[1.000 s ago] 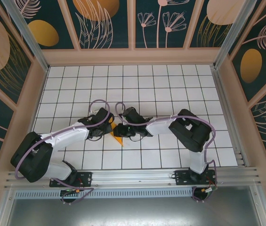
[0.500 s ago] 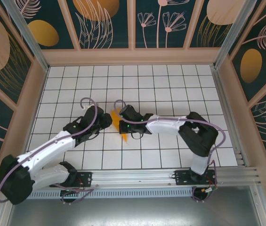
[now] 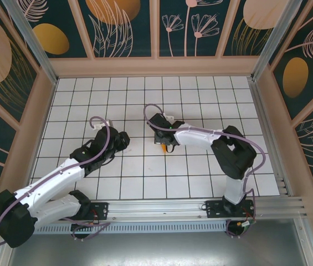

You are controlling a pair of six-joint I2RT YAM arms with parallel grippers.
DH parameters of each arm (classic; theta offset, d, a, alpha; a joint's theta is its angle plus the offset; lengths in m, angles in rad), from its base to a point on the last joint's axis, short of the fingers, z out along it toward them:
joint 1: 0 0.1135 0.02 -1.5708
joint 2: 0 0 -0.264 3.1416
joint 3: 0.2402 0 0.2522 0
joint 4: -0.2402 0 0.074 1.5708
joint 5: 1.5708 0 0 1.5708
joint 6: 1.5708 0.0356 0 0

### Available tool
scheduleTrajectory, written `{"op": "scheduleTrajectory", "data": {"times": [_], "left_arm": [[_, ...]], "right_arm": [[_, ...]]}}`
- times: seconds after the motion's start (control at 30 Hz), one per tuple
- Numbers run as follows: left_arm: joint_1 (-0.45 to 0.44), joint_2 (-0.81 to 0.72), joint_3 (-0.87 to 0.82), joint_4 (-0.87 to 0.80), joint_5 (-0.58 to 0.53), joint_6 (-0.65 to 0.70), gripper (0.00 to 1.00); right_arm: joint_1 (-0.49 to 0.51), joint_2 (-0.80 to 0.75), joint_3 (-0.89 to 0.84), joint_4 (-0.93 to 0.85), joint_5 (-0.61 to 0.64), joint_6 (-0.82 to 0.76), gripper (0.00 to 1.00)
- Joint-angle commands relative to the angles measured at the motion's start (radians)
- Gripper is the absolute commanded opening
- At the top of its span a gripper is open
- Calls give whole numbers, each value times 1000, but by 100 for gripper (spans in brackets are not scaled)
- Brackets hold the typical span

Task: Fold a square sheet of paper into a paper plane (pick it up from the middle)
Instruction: Move a paper plane to the center of the table.

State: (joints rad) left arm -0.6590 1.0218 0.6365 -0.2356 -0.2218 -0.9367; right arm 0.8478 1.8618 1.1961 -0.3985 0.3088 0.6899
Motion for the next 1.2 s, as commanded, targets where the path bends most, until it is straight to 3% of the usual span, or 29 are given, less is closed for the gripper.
{"op": "scheduleTrajectory", "data": {"times": [0.0, 0.53, 0.6, 1.03, 1.17], "left_arm": [[6, -12, -17, 4, -27, 11, 44], [7, 9, -17, 16, -13, 13, 45], [6, 9, -18, 19, -11, 12, 45], [7, 17, -19, 24, -5, 3, 46], [7, 14, -15, 19, -11, 6, 46]], "right_arm": [[-4, 52, 27, -38, -11, 7, 6], [-13, 63, 15, -47, -36, 11, 18], [-19, 49, 20, -52, -28, 3, 23], [-35, 83, -49, 1, -105, 14, 25], [-35, 11, -38, -6, -89, 2, 30]]}}
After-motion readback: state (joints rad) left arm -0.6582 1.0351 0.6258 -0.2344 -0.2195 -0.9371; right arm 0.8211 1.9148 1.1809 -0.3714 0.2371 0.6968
